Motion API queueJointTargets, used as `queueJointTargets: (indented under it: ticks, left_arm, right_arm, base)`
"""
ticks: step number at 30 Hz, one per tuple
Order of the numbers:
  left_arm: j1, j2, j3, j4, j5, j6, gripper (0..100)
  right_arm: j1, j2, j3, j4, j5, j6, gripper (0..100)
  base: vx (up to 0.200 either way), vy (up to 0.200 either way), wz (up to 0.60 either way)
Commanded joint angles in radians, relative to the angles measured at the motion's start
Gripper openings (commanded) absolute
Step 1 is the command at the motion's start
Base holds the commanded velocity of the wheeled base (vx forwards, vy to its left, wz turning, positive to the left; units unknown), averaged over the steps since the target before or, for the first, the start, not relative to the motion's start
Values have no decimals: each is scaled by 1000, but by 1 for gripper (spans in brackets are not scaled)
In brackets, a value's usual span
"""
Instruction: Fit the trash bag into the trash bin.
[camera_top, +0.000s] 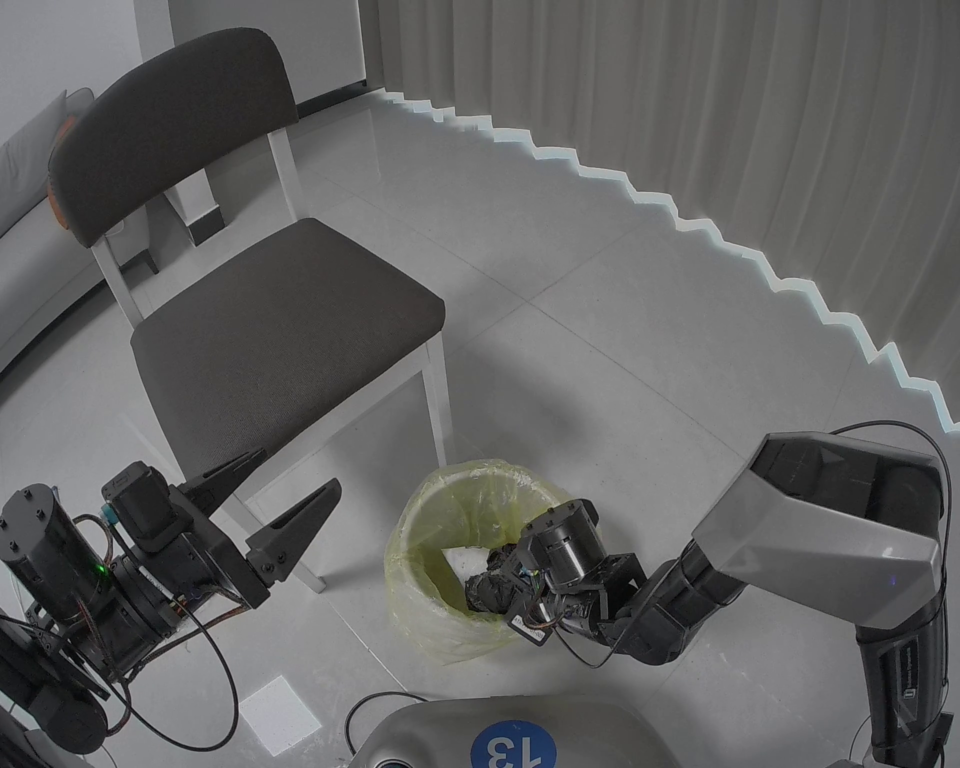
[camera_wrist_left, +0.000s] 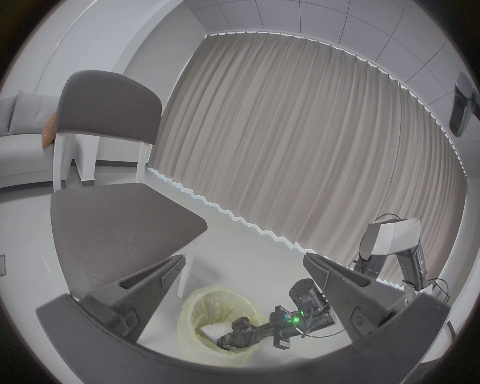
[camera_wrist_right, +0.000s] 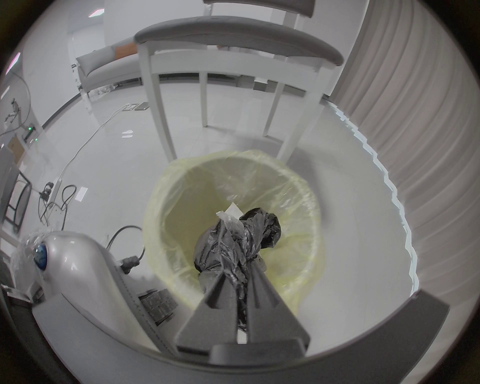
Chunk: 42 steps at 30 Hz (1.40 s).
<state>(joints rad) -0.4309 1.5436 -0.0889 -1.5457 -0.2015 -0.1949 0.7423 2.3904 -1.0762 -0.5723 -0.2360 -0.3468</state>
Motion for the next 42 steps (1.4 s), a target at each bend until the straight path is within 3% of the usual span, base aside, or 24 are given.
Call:
queueJointTargets:
  ticks: [1,7,11,16,28,42]
  left_arm:
    - [20,-4,-8,-2,-1,-1,100]
    - [93,-54,-26,-19,-24,-8,100]
    - [199,-142,-94,-17,-73,-60,100]
    - [307,-200,-172,-10,-78,-120,100]
    - [259,-186,-141,-10,-108,-123,100]
    - [225,-185,-126,-11,-107,-123,100]
  right_arm:
    - [6,12,10,2,0,-1,0]
    - [-24,23,-53,25,0,-9,0]
    - [-47,69,-159,32,1,-8,0]
    - [-47,88,-183,16,0,-3,0]
    - [-46,-14,42,26,1,-31,0]
    - [-55,177,-205,26,14,-32,0]
  base:
    - [0,0,0]
    - [0,0,0]
    - [0,0,0]
    - [0,0,0]
    - [0,0,0]
    - [0,0,0]
